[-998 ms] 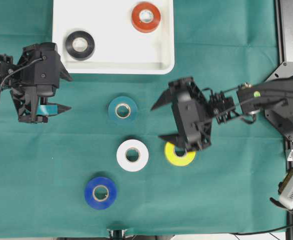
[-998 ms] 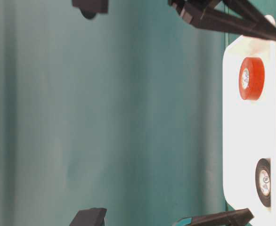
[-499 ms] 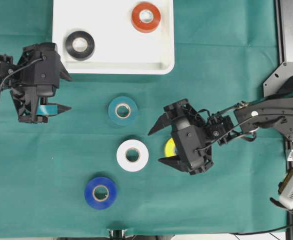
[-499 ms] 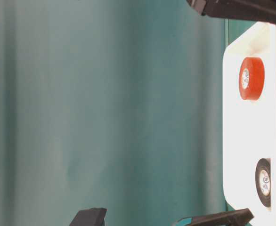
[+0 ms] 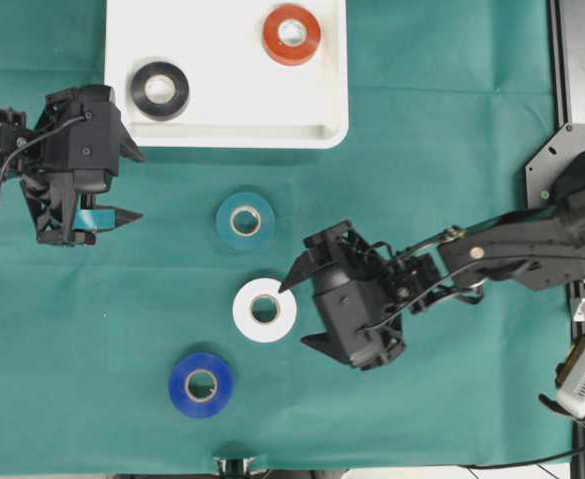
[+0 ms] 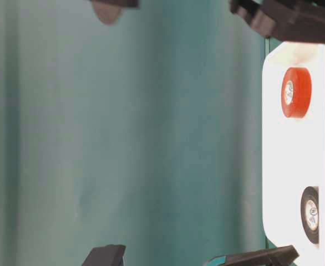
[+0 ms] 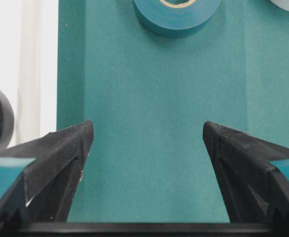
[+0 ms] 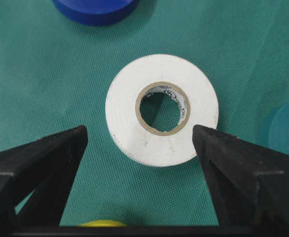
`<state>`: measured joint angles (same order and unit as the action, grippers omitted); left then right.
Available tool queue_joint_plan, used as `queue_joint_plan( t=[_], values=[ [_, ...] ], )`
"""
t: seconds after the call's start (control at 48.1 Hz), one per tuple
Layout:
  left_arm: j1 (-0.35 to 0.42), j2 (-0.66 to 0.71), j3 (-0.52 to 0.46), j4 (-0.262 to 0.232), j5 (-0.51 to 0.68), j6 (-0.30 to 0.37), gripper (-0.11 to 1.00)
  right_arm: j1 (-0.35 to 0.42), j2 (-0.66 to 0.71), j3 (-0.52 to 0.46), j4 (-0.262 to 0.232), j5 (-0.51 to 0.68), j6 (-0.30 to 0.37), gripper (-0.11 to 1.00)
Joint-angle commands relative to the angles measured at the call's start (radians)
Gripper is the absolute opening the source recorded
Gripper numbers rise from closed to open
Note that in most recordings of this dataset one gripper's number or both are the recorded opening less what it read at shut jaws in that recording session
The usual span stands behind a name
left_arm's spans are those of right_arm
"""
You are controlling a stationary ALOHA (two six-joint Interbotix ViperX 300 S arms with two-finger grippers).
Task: Put the tape alternately from left to right into the white case.
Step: 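Move the right gripper over the white tape roll, then lower the right gripper and close it inside the white roll's core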
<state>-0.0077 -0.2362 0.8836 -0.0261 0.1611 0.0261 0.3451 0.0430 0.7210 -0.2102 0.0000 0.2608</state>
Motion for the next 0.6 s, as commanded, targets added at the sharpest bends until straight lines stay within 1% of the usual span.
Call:
queue_joint_plan(
  t=[0.0,0.229,0.582],
  values=[
    [-0.002,-0.015,-0.011,0.002,-0.009,0.0,0.99,0.005,0.012,-0.044,0.002,0.02,0.002,0.71],
    [-0.002,-0.015,-0.014,0.002,-0.009,0.002,0.99,0.008,0.077,-0.107,0.002,0.089,0.002,0.71],
    [-0.002,-0.014,-0.014,0.002,-0.009,0.003,0.99,0.032,0.138,-0.158,0.002,0.11,0.003,0.71]
  ],
)
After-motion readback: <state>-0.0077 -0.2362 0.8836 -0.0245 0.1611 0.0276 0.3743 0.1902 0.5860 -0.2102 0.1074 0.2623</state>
